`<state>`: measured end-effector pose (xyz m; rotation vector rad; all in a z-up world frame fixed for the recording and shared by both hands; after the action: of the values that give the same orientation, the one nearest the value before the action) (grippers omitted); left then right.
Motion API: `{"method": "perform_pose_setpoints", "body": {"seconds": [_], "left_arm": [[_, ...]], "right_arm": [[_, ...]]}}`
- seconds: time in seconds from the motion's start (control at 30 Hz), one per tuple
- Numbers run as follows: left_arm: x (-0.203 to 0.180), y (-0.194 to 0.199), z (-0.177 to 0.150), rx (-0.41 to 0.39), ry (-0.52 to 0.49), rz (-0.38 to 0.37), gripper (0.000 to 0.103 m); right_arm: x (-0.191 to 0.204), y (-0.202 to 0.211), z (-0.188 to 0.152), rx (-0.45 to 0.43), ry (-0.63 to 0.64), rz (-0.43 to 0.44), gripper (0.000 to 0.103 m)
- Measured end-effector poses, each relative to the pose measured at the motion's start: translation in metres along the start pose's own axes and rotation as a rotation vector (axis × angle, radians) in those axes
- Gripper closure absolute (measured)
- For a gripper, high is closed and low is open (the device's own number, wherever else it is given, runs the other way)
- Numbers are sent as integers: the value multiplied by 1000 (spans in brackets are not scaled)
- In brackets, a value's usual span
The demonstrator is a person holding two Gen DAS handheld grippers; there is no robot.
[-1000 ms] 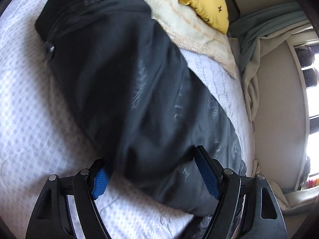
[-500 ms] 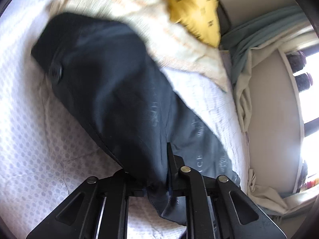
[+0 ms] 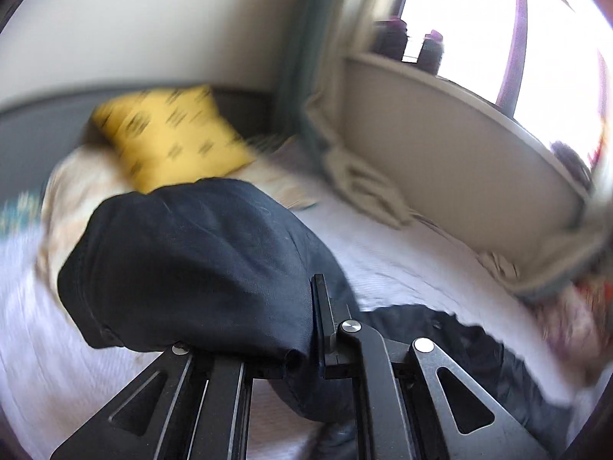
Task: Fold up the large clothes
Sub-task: 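Grasp the sleeve cuff with the left tool and fold it across the jacket body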
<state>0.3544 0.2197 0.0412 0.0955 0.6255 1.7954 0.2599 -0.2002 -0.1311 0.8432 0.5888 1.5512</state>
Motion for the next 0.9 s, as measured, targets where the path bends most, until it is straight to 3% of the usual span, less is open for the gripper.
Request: {"method": "perform_pose_setpoints", "body": {"seconds": [0.17,0.4,0.57,0.73,0.77,0.87,0.9], "left_arm": [[-93,11,-18,-46,-234,-67,90],[-201,1,-113,28,-556,-149,90],[-238,-17,-196,123,-788,-151,90],[-247,-16,-254,204,-920,-164,85],[-249,-15,-261,220,-934,-172,79],[-253,-5,-275,254,-944,-208,32],[-254,2,-277,254,-944,-221,24]], "right_arm": [[-3,-2,-1,1,-8,-21,0],[-7,0,1,-7,-16,-30,0],[-9,6,5,-22,-23,-27,0],[-14,10,6,-27,-32,-36,0],[-16,11,7,-30,-36,-40,0],[-20,14,7,-34,-46,-41,0],[-21,14,8,-32,-50,-38,0]]}}
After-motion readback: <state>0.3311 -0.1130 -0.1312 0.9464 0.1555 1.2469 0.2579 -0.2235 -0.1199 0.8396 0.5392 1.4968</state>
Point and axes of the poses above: each gripper's, at about its wrist camera, not at the fingertips, and y roughly against the way its jaws point, x to its left, z to its top, the point moved 8 cm from there along -y, roughly the way its jaws point
